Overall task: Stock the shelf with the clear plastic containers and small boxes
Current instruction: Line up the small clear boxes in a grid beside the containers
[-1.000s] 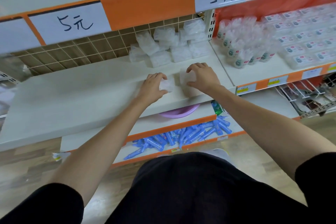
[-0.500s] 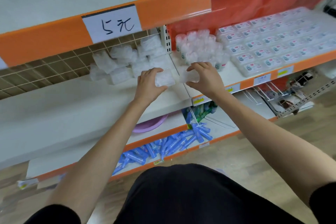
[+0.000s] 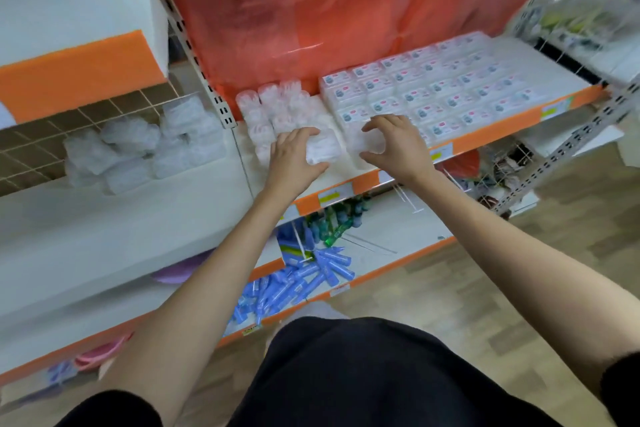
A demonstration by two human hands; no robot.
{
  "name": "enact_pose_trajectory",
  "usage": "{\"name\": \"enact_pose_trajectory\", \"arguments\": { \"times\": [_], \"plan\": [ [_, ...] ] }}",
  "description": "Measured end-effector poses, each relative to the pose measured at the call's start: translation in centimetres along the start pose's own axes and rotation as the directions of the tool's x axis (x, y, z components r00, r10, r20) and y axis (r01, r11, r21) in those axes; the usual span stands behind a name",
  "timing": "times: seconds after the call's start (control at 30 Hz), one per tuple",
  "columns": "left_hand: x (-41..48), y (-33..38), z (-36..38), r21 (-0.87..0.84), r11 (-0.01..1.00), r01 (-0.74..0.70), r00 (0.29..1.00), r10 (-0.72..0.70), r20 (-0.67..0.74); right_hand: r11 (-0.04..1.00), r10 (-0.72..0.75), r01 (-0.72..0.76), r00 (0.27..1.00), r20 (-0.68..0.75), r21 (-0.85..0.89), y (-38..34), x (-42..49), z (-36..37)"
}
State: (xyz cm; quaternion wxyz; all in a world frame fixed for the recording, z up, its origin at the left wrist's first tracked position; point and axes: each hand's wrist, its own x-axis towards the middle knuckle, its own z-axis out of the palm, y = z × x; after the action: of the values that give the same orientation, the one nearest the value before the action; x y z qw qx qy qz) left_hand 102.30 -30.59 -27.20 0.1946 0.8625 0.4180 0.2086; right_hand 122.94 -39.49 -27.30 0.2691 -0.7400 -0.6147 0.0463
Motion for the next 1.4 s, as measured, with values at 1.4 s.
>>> {"name": "enact_pose_trajectory", "arguments": {
  "times": [1.4],
  "plan": [
    [23.1,19.8,23.0,0.092,0.968,0.234,0.963,-0.244,0.115,0.993,-0.008,-0.020,0.973,0.229,0.120,36.4,17.0,-10.5]
  ]
}}
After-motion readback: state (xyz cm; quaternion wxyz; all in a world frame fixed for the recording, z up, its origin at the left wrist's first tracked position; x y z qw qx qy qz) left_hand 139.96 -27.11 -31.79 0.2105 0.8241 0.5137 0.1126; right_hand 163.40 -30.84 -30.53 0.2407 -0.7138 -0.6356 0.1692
